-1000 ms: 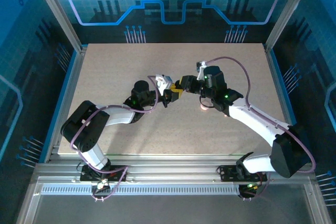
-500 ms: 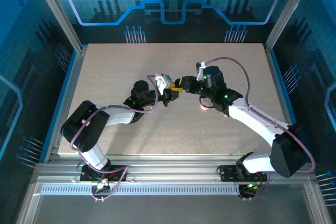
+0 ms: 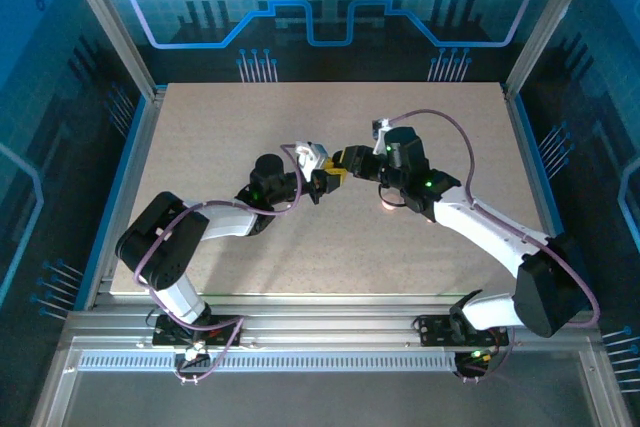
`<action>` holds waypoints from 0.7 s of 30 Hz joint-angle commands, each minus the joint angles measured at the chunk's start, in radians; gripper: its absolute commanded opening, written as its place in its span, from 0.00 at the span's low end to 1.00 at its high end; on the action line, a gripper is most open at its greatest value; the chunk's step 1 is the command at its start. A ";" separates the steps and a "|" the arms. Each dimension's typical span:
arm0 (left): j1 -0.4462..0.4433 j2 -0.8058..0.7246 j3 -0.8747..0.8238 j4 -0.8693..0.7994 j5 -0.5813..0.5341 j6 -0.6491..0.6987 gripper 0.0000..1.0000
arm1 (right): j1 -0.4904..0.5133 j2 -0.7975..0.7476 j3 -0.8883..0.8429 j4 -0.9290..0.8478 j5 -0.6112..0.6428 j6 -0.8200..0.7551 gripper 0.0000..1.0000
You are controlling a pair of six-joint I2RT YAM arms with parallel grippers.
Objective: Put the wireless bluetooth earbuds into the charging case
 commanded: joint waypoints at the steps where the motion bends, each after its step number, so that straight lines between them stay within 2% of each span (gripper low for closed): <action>1: -0.006 -0.049 0.002 0.067 -0.014 -0.007 0.19 | 0.022 0.012 0.021 -0.060 0.016 0.002 0.29; 15: -0.006 -0.065 -0.006 0.058 -0.013 0.000 0.19 | 0.022 -0.026 0.046 -0.146 0.073 -0.012 0.31; 21: -0.006 -0.070 -0.009 0.052 -0.014 0.005 0.19 | 0.023 -0.062 0.056 -0.165 0.093 -0.026 0.38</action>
